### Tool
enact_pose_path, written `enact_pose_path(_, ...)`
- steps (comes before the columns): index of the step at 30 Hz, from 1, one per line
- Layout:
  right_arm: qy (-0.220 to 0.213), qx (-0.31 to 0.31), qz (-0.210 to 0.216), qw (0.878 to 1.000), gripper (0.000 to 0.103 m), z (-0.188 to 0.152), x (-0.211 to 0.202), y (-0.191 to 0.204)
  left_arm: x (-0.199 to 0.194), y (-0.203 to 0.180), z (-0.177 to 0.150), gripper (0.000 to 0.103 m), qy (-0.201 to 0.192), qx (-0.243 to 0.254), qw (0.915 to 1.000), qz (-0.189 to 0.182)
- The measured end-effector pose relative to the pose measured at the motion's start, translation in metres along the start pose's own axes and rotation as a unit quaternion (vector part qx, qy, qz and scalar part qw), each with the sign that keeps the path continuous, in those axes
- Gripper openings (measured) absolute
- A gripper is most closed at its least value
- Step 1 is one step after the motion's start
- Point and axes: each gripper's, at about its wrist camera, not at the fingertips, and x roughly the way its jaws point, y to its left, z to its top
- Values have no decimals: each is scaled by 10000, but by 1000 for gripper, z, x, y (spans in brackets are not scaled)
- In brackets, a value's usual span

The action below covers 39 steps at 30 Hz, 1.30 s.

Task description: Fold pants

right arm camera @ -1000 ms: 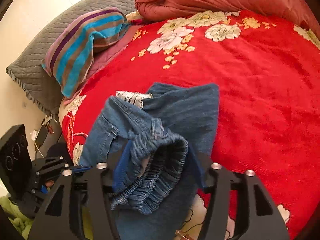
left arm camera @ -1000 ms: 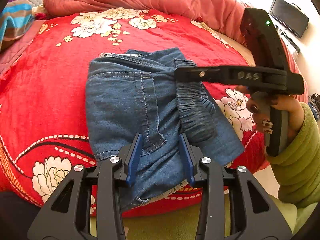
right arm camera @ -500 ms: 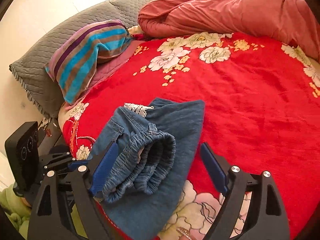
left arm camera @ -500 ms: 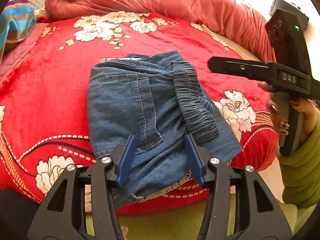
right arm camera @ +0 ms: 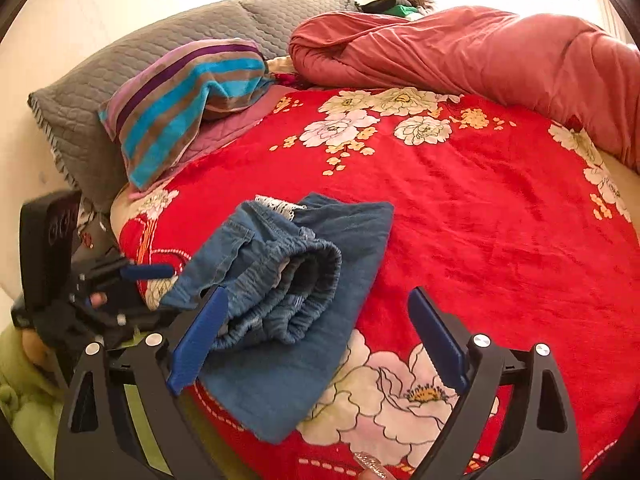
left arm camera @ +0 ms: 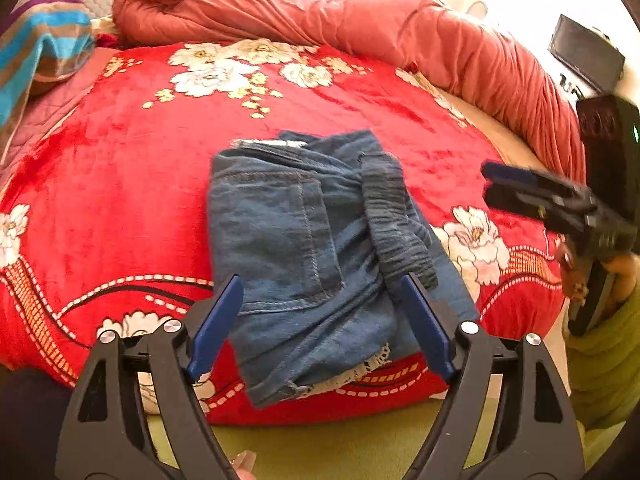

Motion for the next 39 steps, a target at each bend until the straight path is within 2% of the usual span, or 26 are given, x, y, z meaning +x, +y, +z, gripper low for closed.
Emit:
enact_pose_path(7,98,-603,318,9976,91,-10,-5,29,-5,35,11,73,-30,-566,9982,208)
enact_pose_path(8,122,-714,389,9966,91,-11,-5,35,-6,38,13,70,-44,-578,9980,262)
enact_pose_path(9,113,-933,463,9945,90,-13,-6,45,-5,42,15,62,-51,-595,9978,300)
enact_pose_path(10,96,-1078,502,9929,86,-15,-6,52,-4,44,17,57,-32,-627,9975,313)
enact_pose_path(11,91,-1256,569,9904,75,-16,-7,60,0,47,19,48,42,-666,9974,263)
enact_pose_path(12,109,-1461,674,9869,70,-18,-6,70,3,47,20,41,92,-674,9975,211)
enact_pose_path(14,114,-1757,829,9809,57,-21,-4,86,10,47,24,34,216,-655,9976,113)
enact_pose_path(17,224,-2112,1069,9713,46,-25,8,109,21,47,32,33,344,-626,9974,66)
enact_pose_path(20,315,-2470,1101,9622,40,-28,20,127,29,48,42,33,422,-595,9973,61)
enact_pose_path(26,432,-3314,1052,9366,40,-34,48,159,45,52,53,33,552,-547,9969,93)
enact_pose_path(29,506,-3681,843,9246,38,-36,70,167,51,52,51,33,599,-572,9965,65)
enact_pose_path(32,624,-3759,875,9204,25,-36,87,165,56,54,50,33,642,-598,9961,50)
enact_pose_path(35,831,-3456,1453,9233,10,-30,86,159,59,57,49,33,661,-649,9957,15)
enact_pose_path(37,803,-3426,1713,9202,5,-30,73,157,59,57,48,33,655,-665,9956,-18)
enact_pose_path(39,766,-3447,1709,9199,5,-33,67,154,59,57,48,33,633,-660,9958,-46)
